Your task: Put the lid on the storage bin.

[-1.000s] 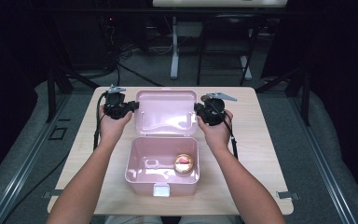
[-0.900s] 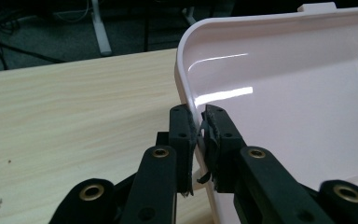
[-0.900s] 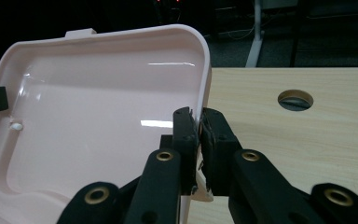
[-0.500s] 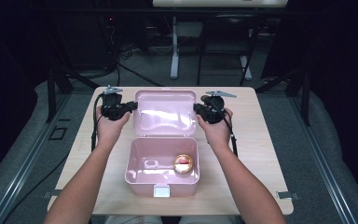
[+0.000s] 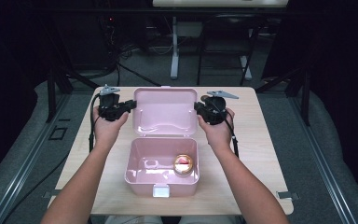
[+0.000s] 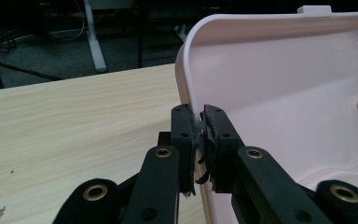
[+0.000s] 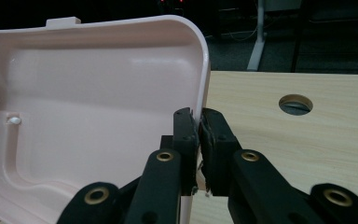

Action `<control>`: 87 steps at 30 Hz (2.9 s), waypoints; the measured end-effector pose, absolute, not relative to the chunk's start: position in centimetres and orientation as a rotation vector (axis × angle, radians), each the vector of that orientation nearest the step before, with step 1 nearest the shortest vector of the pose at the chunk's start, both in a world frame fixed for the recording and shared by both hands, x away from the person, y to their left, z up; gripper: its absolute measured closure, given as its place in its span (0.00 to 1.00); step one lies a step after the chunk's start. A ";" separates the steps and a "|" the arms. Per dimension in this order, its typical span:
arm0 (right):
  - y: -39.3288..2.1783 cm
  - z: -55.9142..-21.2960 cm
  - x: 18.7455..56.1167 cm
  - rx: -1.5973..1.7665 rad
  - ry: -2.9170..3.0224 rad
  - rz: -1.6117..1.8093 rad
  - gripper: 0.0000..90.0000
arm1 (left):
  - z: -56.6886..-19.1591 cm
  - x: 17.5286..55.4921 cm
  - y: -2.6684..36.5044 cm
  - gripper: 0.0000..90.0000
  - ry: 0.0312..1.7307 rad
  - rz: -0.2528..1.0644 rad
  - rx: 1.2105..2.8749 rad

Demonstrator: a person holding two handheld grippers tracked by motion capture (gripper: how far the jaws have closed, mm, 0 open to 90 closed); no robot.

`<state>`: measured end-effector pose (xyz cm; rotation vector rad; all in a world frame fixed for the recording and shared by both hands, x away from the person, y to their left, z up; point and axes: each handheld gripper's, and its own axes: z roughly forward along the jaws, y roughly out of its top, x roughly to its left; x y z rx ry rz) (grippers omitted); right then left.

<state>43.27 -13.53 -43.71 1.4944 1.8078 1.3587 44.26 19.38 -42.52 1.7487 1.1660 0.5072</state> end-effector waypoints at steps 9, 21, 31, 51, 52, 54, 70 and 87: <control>-13.7 -43.1 42.5 1.469 1.792 1.376 0.94 | -41.6 43.3 19.5 0.93 1.134 0.513 1.743; -13.8 -42.1 40.9 1.400 1.780 1.409 0.94 | -40.7 41.5 20.1 0.94 1.073 0.526 1.728; -13.9 -41.4 39.7 1.375 1.779 1.418 0.95 | -40.0 39.9 20.3 0.94 1.033 0.539 1.736; -13.5 -41.0 37.4 1.289 1.769 1.437 0.94 | -39.5 37.4 21.1 0.95 0.989 0.548 1.734; -13.5 -41.0 37.2 1.279 1.768 1.436 0.94 | -39.5 37.4 21.1 0.95 0.989 0.548 1.734; -13.5 -41.0 37.1 1.274 1.768 1.436 0.94 | -39.6 37.1 21.2 0.95 0.987 0.552 1.732; -13.4 -41.0 35.8 1.235 1.759 1.443 0.94 | -39.8 35.9 21.5 0.95 0.970 0.551 1.709; -13.5 -40.8 34.7 1.214 1.767 1.442 0.93 | -39.2 34.8 21.4 0.95 0.970 0.565 1.728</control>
